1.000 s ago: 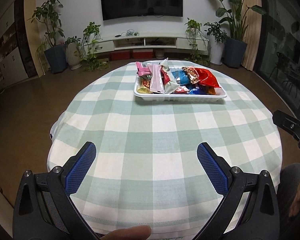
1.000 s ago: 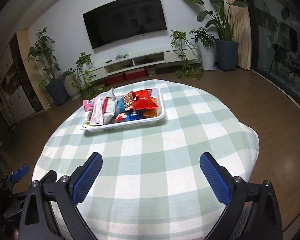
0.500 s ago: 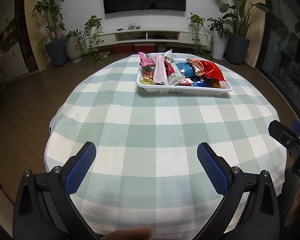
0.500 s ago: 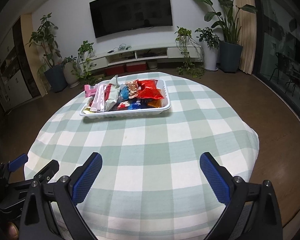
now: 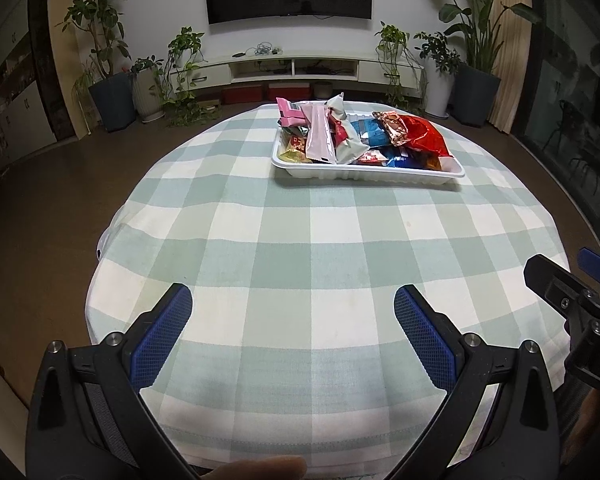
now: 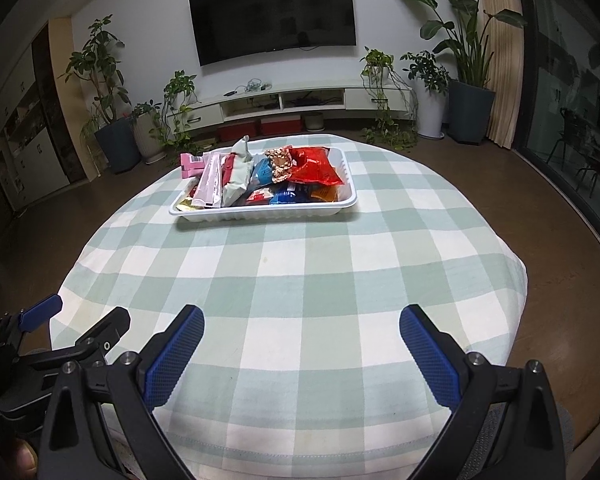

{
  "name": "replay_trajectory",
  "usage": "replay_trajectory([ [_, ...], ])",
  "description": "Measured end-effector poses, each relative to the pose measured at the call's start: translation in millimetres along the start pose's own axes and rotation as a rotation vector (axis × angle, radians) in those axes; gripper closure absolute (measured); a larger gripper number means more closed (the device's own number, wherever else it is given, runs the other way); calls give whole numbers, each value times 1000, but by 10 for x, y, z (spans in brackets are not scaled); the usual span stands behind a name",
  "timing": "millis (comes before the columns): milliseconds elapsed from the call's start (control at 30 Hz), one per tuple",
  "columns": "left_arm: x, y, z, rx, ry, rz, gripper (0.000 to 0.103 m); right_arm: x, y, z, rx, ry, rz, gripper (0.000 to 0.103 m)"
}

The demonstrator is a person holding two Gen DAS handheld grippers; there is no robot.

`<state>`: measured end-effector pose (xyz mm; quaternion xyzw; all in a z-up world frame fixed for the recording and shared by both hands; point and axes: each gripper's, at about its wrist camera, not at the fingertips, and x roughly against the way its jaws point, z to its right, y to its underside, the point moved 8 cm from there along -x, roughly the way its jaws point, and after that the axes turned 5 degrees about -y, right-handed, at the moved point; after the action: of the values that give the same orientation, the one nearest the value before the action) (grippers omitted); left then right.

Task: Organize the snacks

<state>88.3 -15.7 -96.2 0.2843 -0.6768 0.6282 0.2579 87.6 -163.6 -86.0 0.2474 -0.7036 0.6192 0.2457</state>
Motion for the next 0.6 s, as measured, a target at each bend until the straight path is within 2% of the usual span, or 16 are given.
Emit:
replay_trajectory([
  [600, -3, 6, -2, 0, -1, 0, 1, -23, 74, 3, 2, 2, -8, 2],
])
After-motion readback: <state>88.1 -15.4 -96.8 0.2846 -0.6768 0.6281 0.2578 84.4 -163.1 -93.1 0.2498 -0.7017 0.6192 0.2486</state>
